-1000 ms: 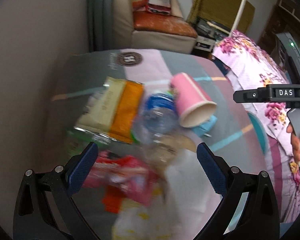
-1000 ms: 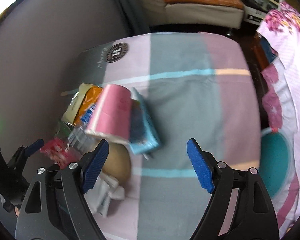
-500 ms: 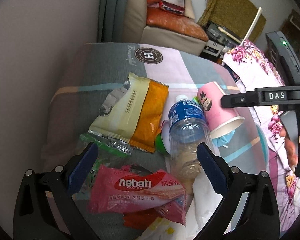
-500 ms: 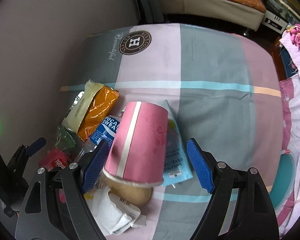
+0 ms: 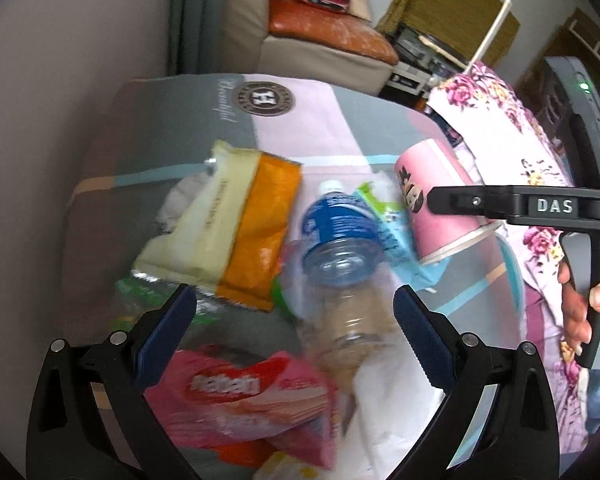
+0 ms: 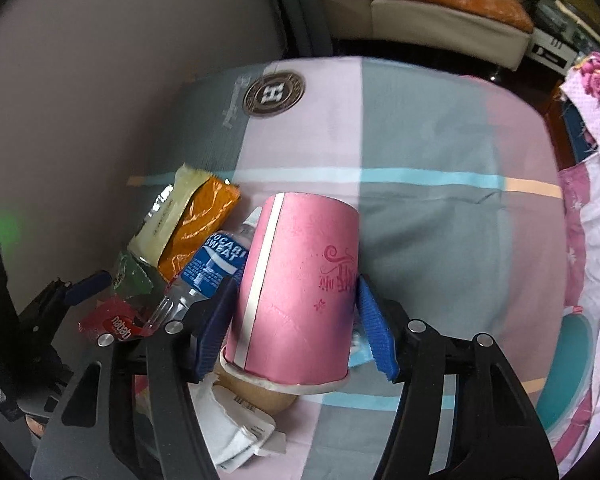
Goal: Collect trash
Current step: 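Close right tool on the pink paper cup while left tool grasps the water bottle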
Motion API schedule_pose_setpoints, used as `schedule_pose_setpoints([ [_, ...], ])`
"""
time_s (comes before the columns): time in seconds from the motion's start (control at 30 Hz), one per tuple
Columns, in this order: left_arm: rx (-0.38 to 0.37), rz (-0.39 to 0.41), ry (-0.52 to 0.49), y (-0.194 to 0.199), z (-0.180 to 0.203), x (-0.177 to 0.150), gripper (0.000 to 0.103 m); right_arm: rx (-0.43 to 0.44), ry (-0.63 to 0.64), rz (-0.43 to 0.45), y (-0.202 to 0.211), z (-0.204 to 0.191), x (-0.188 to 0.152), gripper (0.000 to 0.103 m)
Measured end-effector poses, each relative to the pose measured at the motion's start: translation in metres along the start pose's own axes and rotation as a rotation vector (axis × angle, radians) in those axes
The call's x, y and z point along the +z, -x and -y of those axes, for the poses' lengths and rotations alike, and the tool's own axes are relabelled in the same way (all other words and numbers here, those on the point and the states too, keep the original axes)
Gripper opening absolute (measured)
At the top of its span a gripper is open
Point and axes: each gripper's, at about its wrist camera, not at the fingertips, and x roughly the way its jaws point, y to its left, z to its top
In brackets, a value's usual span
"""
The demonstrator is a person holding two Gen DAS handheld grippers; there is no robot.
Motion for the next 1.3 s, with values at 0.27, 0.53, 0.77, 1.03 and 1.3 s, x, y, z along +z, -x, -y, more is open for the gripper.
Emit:
schedule_pose_setpoints([
  [0.27, -0.008, -0.067, -0.033, -0.026, 0.024, 0.012, 0.099, 0.029, -0.047, 0.086, 0.027, 0.030, -0.020, 0.059],
  [0.53, 0.040, -0.148, -0.053, -0.057, 0.040, 0.017, 0.099, 0.027, -0.080, 0.117, 0.037, 0.057, -0.039, 0.059],
  [0.77, 0.136, -0.146, -0.097, -0.070, 0.052, 0.023, 0.092, 0.053, -0.123, 0.120, 0.037, 0.080, -0.051, 0.059],
  [1.03, 0.196, -0.103, -0.117, -0.066, 0.063, 0.018, 0.066, 0.090, -0.169, 0.123, 0.035, 0.103, -0.070, 0.059],
  [1.3, 0.204, -0.048, -0.097, -0.043, 0.074, 0.006, 0.066, 0.122, -0.196, 0.148, 0.043, 0.117, -0.084, 0.059],
])
